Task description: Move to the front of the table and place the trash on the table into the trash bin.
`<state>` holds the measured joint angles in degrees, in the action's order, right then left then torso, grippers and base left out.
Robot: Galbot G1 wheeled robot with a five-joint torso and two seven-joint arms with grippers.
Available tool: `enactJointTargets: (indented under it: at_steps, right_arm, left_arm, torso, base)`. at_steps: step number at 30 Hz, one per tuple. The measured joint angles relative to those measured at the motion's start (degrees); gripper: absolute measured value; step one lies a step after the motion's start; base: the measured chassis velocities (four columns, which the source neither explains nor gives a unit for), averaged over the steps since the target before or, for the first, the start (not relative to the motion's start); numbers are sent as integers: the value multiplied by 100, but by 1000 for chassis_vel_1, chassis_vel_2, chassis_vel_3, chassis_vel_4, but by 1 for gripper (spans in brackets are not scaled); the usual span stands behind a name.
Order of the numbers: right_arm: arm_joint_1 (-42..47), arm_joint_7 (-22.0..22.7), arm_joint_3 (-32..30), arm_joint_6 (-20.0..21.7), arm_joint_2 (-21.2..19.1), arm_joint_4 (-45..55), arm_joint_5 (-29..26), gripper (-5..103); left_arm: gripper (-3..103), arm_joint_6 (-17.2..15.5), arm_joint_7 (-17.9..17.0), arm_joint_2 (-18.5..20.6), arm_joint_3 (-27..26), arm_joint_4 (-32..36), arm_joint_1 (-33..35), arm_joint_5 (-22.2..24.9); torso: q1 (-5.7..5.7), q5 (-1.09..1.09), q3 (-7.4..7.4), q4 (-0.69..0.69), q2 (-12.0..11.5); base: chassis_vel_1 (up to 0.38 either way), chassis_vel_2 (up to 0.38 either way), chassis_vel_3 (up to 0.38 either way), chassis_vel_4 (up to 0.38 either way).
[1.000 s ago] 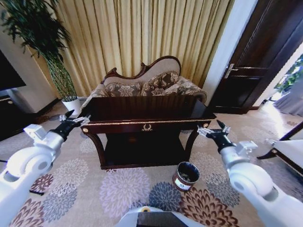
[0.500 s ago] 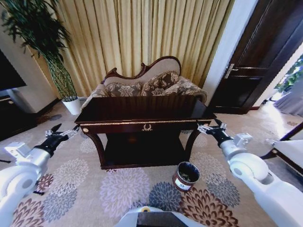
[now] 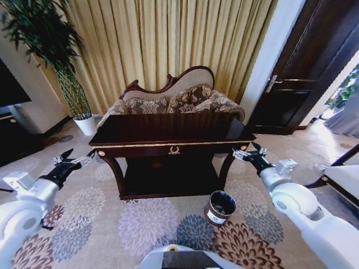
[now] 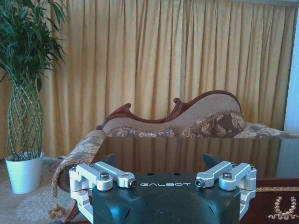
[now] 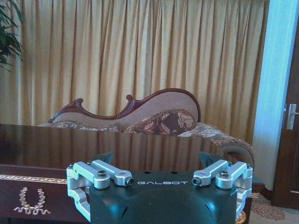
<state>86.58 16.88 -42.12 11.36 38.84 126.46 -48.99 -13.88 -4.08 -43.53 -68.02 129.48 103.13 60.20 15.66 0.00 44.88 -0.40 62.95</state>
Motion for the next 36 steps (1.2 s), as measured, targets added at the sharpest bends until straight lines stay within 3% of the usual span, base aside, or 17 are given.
enactJointTargets:
  at_steps: [17,36]
  right_arm:
    - [163,266,-31,30,129,399,44,100]
    - [362,354,-76,49,265,625,134,100]
  left_arm:
    - [100,90,78,76,-238,57,129,137]
    - [100,181,179,-109,-433,247,369,76]
  torso:
    - [-1,0,-1,-2,1]
    - [-1,0,0,0,0]
  base:
    - [125,-121,-126,120]
    - [143,-135,-137,143]
